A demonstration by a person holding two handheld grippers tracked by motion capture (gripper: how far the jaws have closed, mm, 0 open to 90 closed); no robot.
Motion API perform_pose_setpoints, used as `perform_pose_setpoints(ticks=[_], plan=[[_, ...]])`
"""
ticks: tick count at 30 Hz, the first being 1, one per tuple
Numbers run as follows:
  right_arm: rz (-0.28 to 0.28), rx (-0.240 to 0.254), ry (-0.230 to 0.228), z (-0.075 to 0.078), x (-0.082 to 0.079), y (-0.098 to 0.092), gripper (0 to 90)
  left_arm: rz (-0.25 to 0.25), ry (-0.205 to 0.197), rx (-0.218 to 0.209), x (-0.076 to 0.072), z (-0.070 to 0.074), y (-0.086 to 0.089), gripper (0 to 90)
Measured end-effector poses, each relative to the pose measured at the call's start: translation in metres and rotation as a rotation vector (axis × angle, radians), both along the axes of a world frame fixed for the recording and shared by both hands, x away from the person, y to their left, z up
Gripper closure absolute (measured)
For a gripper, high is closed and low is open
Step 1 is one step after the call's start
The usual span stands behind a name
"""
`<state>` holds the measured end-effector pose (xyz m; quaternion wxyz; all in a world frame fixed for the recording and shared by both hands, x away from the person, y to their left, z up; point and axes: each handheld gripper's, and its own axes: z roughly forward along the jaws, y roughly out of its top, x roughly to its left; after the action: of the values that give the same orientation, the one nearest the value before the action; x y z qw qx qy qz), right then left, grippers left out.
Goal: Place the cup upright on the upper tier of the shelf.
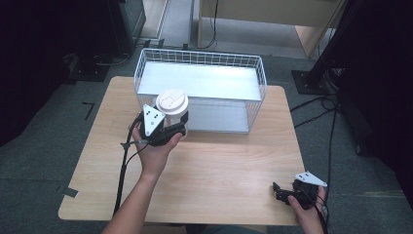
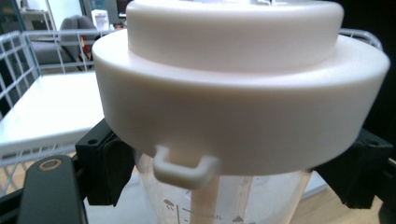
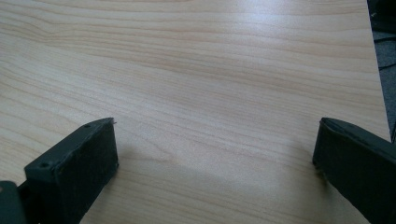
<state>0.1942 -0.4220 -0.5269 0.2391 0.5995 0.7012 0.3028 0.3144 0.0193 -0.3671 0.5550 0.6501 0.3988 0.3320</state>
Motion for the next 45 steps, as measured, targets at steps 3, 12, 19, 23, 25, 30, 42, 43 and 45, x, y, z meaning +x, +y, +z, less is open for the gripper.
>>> perform_pose_setpoints(ticks=[3, 12, 19, 23, 25, 30, 42, 43, 45], plan=[[0.000, 0.001, 0.000, 0.000, 0.000, 0.000, 0.0, -0.001, -0.015, -0.003, 0.003, 0.007, -0.004, 16.1], [0.001, 0.001, 0.000, 0.000, 0.000, 0.000, 0.0, -0.005, -0.057, 0.001, 0.010, 0.028, -0.013, 16.1], [0.001, 0.001, 0.001, 0.000, 0.000, 0.000, 0.0, -0.014, -0.103, 0.007, 0.016, 0.047, -0.021, 16.2], [0.000, 0.001, 0.000, 0.000, 0.000, 0.000, 0.0, -0.013, -0.136, -0.003, 0.022, 0.061, -0.023, 16.1], [0.000, 0.001, -0.001, 0.000, 0.000, 0.000, 0.0, -0.017, -0.157, 0.006, 0.026, 0.066, -0.023, 16.2], [-0.001, 0.002, -0.001, 0.000, 0.000, 0.000, 0.0, -0.016, -0.179, -0.004, 0.043, 0.074, -0.023, 16.2], [0.001, 0.001, 0.001, 0.000, 0.000, 0.000, 0.0, 0.011, -0.162, 0.008, 0.090, 0.083, -0.023, 16.2], [0.001, 0.001, 0.001, 0.000, 0.000, 0.000, 0.0, 0.017, -0.162, 0.010, 0.094, 0.083, -0.023, 16.2], [0.001, 0.000, -0.001, 0.000, 0.000, 0.000, 0.0, 0.022, -0.160, 0.010, 0.098, 0.083, -0.022, 16.1]])
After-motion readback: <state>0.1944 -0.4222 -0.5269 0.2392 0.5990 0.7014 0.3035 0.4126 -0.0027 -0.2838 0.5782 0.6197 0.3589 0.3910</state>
